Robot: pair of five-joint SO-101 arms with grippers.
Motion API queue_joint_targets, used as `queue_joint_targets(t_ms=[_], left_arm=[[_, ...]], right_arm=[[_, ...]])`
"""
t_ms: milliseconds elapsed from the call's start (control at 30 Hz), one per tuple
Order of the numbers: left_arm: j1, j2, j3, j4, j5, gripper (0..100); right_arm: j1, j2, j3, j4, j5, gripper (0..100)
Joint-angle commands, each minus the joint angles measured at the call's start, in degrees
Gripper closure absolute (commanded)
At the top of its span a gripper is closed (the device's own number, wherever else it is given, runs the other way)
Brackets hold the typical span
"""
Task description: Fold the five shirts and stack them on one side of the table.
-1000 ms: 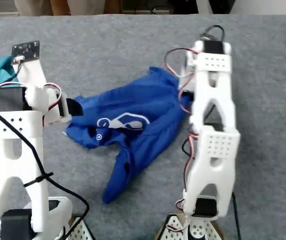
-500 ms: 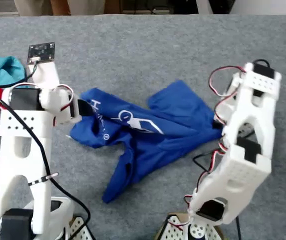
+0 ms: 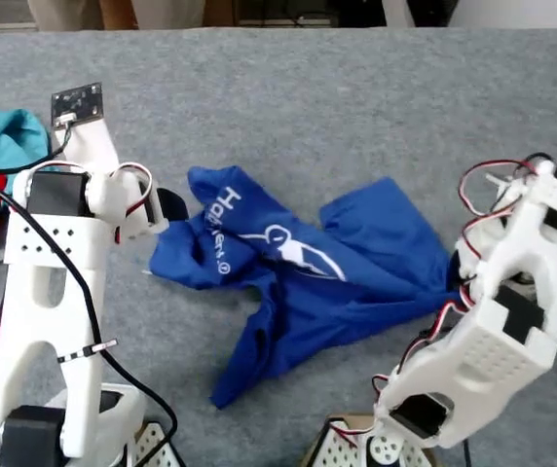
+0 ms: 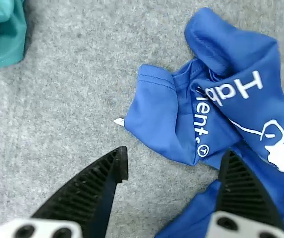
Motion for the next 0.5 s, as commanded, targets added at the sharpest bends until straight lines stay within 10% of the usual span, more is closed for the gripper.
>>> queue_joint_targets(t_ms=[0,467], left_arm=[[0.4,-1.5,-0.6,-1.5,0.9,70],[2.5,9.3,0.4,-26.1,-0.3,70]], right_arm=[[1.5,-4.3,-4.5,1.1,2.0,98.1],[-2.7,-24.7,-5.7,0.4,1.7,77.9]])
